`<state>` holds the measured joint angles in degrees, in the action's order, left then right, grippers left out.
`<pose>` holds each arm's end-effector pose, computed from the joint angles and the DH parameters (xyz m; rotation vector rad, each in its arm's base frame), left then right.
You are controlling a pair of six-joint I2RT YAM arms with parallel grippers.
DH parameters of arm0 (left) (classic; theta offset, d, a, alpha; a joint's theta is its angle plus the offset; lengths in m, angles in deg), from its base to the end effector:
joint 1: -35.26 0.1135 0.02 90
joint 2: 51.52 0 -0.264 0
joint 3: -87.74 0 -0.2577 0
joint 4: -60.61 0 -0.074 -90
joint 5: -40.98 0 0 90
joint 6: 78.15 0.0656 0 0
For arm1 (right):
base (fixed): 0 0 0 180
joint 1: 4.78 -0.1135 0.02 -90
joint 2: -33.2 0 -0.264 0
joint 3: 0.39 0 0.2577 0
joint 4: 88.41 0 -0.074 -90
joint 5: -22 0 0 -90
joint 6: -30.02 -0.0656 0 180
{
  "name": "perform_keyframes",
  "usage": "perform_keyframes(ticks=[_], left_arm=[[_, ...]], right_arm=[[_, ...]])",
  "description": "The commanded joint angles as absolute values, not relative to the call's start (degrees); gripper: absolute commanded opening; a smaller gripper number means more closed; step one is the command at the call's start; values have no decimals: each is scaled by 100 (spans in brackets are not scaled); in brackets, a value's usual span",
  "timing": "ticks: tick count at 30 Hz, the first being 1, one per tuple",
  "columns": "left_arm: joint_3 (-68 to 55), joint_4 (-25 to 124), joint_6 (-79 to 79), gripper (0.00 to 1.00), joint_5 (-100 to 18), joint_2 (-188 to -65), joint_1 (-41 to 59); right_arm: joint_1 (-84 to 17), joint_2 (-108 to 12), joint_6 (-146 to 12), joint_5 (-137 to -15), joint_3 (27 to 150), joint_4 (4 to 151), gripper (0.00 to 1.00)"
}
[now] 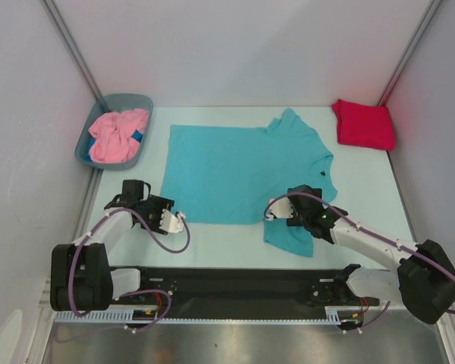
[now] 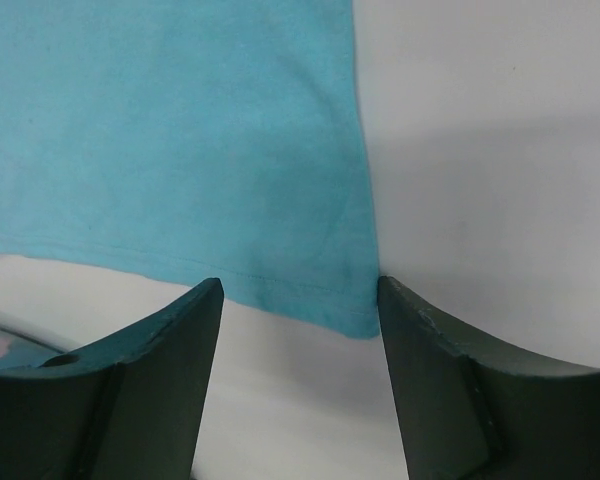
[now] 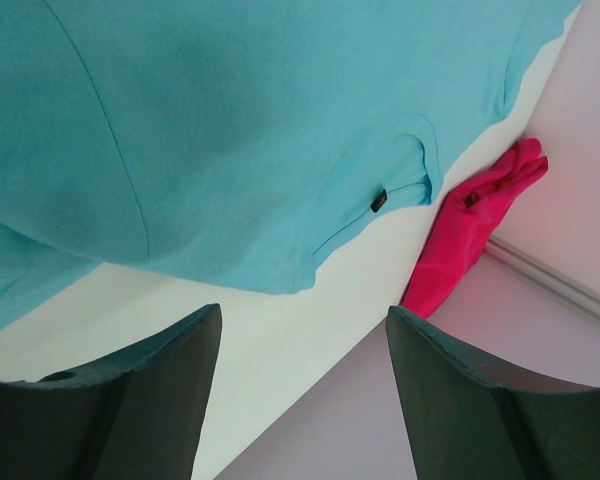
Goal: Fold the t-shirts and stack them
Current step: Fold the tshirt
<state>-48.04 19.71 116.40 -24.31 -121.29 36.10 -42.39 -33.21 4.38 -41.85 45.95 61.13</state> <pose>0.2150 -0.0243 0.1276 2.0810 1.4860 0.0844 0.2085 0.1241 0.1644 -1.7895 1.7148 -0.7630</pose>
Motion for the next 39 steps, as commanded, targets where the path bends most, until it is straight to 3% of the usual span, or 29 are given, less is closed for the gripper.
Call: perform_keyframes(ticks=[1, 6, 16, 19, 22, 24, 26, 28, 29, 30, 35, 38, 39], left_arm=[[-4760, 1815, 11556, 69, -2309, -12192, 3578], [-4646, 1517, 11477, 60, -2590, -12200, 3578], [-4698, 1322, 11512, 58, -2820, -12271, 3578], [-4681, 1393, 11495, 49, -2662, -12341, 3570], [-4698, 1463, 11529, 47, -2634, -12385, 3570], [-4725, 1524, 11556, 37, -2661, -12402, 3570], [-4725, 1551, 11556, 35, -2678, -12438, 3578], [-4716, 1551, 11530, 23, -2678, -12455, 3578], [-4716, 1542, 11530, 8, -2687, -12447, 3578], [-4716, 1568, 11530, 1, -2696, -12455, 3578], [-4663, 1534, 11442, 0, -2749, -12438, 3578], [-4488, 1498, 11092, 0, -2723, -12455, 3578], [-4313, 1498, 10707, 0, -2653, -12481, 3578]], right_arm=[[-4170, -3219, 550, -4067, 4620, 6283, 73], [-4126, -3254, 593, -4084, 4620, 6370, 73], [-4082, -3298, 646, -4120, 4638, 6476, 73], [-4082, -3298, 646, -4111, 4655, 6450, 73], [-4073, -3307, 646, -4093, 4682, 6424, 73], [-4064, -3307, 638, -4102, 4691, 6415, 73], [-4064, -3307, 638, -4102, 4691, 6423, 73], [-4047, -3289, 637, -4085, 4691, 6415, 73], [-4064, -3289, 638, -4076, 4699, 6415, 73], [-4047, -3280, 638, -4076, 4700, 6397, 73], [-4020, -3298, 638, -4076, 4691, 6406, 72], [-3968, -3307, 271, -4241, 4831, 6153, 63], [-3933, -3315, 77, -4347, 4936, 5968, 72]])
